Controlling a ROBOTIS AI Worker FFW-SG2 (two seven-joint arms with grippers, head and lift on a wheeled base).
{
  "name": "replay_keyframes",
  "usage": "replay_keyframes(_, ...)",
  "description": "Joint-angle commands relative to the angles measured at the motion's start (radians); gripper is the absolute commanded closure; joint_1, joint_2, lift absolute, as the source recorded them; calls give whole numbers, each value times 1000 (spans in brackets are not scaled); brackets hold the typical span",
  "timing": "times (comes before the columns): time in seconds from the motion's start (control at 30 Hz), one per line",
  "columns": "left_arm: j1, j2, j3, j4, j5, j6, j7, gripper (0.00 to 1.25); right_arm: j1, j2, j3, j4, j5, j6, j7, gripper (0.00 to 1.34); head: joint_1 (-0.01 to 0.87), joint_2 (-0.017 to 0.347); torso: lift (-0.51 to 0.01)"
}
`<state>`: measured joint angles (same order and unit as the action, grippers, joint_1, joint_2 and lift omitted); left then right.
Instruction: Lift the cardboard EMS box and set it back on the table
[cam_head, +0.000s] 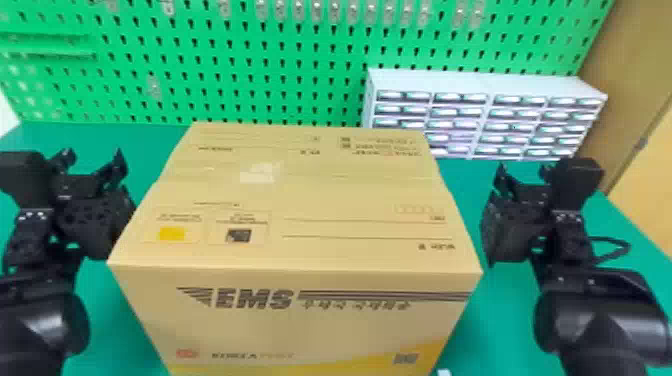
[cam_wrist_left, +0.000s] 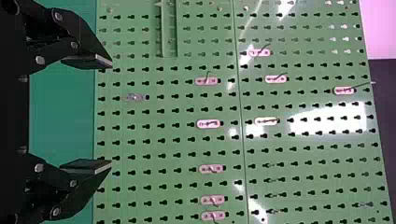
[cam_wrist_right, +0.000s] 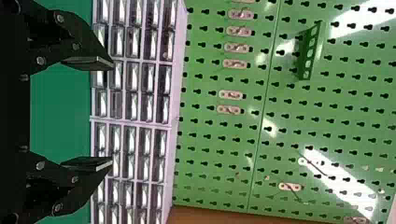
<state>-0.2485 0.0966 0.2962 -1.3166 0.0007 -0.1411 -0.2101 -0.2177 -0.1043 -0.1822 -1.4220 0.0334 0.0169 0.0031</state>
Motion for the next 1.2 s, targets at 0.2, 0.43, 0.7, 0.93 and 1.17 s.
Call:
replay_keyframes(0.2,2,0,1,0,1,0,0,490,0,0,1,0,3,0,0,533,678,-15,-93)
replay_keyframes(0.43,2,0,1,-1,-1,0,0,490,-5,0,1,0,6,0,0,532,678,-15,-93)
replay_keyframes(0.7,3,0,1,-1,-1,0,0,490,-6,0,0,0,8,0,0,532,678,-15,-93)
replay_keyframes(0.93,6,0,0,-1,1,0,0,490,-6,6,-2,0,8,0,0,532,678,-15,-93)
replay_keyframes(1.17,6,0,0,-1,2,0,0,490,-6,5,1,2,6,-2,0,532,678,-15,-93)
